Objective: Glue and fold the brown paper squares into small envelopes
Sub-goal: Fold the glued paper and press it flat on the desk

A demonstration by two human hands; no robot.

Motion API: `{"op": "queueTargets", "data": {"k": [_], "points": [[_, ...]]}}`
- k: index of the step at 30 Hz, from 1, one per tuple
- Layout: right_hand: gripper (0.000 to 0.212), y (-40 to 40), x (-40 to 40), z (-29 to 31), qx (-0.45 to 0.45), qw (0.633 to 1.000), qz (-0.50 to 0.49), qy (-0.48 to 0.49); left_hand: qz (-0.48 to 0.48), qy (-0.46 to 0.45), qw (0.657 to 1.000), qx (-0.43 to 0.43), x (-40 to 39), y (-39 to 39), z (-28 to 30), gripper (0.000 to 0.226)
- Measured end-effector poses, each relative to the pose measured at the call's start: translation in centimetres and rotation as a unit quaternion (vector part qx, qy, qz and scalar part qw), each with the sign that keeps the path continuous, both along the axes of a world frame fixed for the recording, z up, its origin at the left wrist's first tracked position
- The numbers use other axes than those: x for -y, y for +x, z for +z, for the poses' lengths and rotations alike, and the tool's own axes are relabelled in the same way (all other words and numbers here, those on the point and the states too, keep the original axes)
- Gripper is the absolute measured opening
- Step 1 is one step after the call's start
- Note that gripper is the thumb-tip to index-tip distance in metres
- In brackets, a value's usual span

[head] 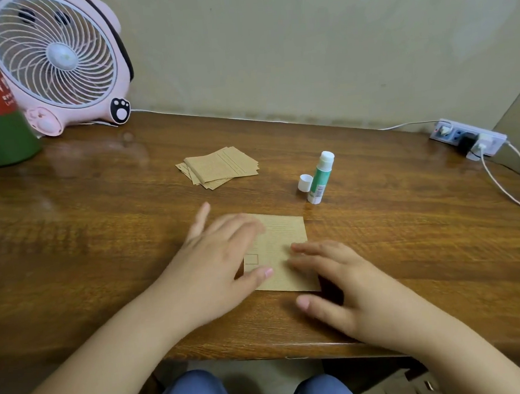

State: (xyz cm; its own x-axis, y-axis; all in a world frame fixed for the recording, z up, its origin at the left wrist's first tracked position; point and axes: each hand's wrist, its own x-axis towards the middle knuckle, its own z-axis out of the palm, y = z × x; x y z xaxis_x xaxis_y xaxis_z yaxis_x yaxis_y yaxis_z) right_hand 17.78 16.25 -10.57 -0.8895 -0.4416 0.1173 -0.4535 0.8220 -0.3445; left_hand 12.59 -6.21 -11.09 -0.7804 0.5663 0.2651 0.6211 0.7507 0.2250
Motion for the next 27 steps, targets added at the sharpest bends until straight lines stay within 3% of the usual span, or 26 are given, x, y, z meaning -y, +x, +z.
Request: {"op": "queueTargets", "data": {"k": [2,4,10,12,14,15,16,18,20,22,24,27], "points": [[0.081,0.8,0.6,-0.9,0.000,1.000,0.010,0.013,-0.058,0.004,0.998,0.017,0.5,1.0,-0.9,0.072],[0.084,1.5,0.8,-1.9,-0.039,0.999,0.019,0.021,-0.092,0.018,0.995,0.031,1.2,2.1,-1.5,0.064],[0.036,3.5,1.7,-3.3,-0.180,0.983,0.039,-0.012,-0.153,0.061,0.984,0.066,3.1,3.6,-1.7,0.075],[0.026,3.7,1.8,-3.6,-0.189,0.980,0.052,-0.040,-0.151,0.079,0.982,0.084,3.3,3.6,-1.7,0.080],[0.015,3.8,2.1,-2.3,-0.148,0.981,0.000,-0.124,-0.116,0.126,0.979,0.107,3.4,3.7,-1.1,0.078],[0.020,3.6,2.3,-1.2,-0.114,0.975,-0.054,-0.185,-0.083,0.160,0.974,0.136,3.3,3.8,-0.7,0.076],[0.027,3.4,2.7,0.0,-0.064,0.958,-0.113,-0.257,-0.046,0.201,0.964,0.169,3.2,3.7,-0.3,0.074],[0.019,2.2,2.8,1.7,0.059,0.903,-0.189,-0.380,0.016,0.303,0.926,0.225,2.7,3.1,0.3,0.070],[0.006,0.2,2.9,2.4,0.122,0.876,-0.234,-0.404,0.068,0.411,0.869,0.268,1.6,2.3,0.8,0.064],[0.010,-1.6,3.0,2.2,0.132,0.881,-0.283,-0.355,0.131,0.429,0.850,0.276,0.3,1.5,1.0,0.069],[0.021,-3.0,3.0,1.5,0.092,0.911,-0.314,-0.251,0.169,0.351,0.891,0.234,-0.7,1.0,0.8,0.070],[0.048,-4.1,2.9,0.3,0.026,0.940,-0.323,-0.111,0.191,0.152,0.968,0.059,-1.2,1.0,-0.7,0.060]]}}
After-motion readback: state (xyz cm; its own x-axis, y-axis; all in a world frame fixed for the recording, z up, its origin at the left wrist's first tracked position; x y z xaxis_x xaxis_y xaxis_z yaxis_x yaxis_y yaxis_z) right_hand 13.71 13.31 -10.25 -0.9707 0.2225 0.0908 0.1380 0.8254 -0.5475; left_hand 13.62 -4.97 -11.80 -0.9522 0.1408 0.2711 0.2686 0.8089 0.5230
